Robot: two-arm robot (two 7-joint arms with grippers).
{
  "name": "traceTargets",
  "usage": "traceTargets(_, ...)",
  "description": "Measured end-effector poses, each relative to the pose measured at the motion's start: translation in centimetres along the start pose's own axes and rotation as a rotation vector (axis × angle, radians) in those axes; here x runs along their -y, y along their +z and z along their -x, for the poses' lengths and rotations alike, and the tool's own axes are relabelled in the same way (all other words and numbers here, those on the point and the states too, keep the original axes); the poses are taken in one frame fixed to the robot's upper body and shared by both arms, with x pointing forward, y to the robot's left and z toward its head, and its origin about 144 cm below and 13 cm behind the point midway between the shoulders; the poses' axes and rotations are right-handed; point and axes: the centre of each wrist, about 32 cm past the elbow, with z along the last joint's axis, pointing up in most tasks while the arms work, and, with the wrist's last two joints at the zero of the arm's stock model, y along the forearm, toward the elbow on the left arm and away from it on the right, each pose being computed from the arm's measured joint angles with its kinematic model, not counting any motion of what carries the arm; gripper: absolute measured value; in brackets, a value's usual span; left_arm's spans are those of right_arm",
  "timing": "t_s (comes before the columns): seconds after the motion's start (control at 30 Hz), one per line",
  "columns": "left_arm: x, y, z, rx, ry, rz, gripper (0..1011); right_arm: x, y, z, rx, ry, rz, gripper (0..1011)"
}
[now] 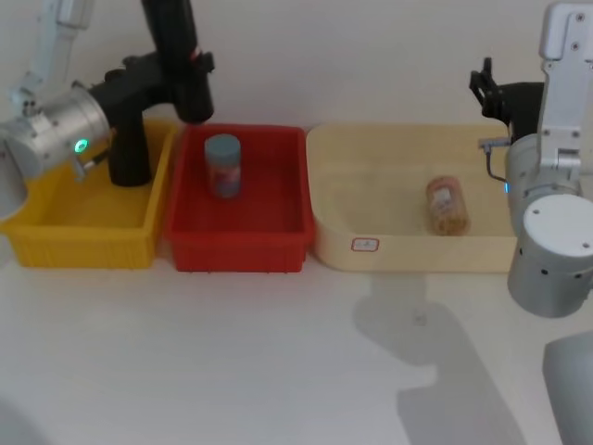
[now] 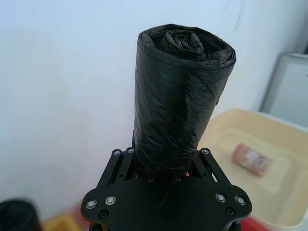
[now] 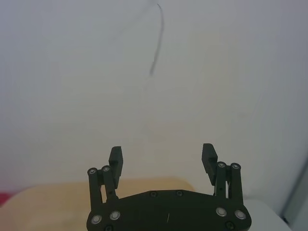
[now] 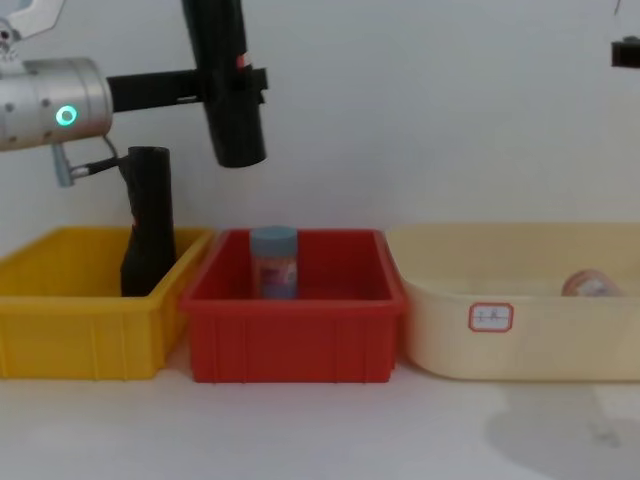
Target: Pick up the garbage bag with the one hand and transfer it to the other hand.
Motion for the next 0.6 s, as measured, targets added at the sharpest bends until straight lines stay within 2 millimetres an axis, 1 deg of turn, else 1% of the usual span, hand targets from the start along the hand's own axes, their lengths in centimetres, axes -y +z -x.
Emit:
traceTargets(0.17, 1.5, 0.6, -0.4, -0.015, -0.072, 0.01, 393, 0.8, 0.3, -0.1, -0.01, 0.059, -0.032, 1001)
traceTargets(0.4, 4.8, 1.1, -0.8, -0.048, -0.19, 0.02, 393, 2.1, 0.6, -0.3, -0.021, 0.167, -0.076, 1001)
traceTargets(0.43, 5.5, 1.1, -0.9, -0.056, -0.214, 0.021, 393, 2.2, 0.6, -0.3, -0.022, 0.178, -0.08, 1001)
traceTargets(0.53, 6.8, 1.2, -0.8, -0.068, -0.263, 0.026, 393, 2.7, 0.7, -0.3, -0.025, 0.222, -0.095, 1001)
traceTargets(0.57, 6.8, 1.2, -0.8, -0.068, -0.263, 0.026, 393, 2.8, 0.7, -0.4, -0.026, 0.234, -0.098, 1001)
traceTargets(0.6, 7.4, 1.2, -0.7, -0.073, -0.279, 0.025, 393, 2.9, 0.8, -0.4, -0.028, 0.254, -0.102, 1001)
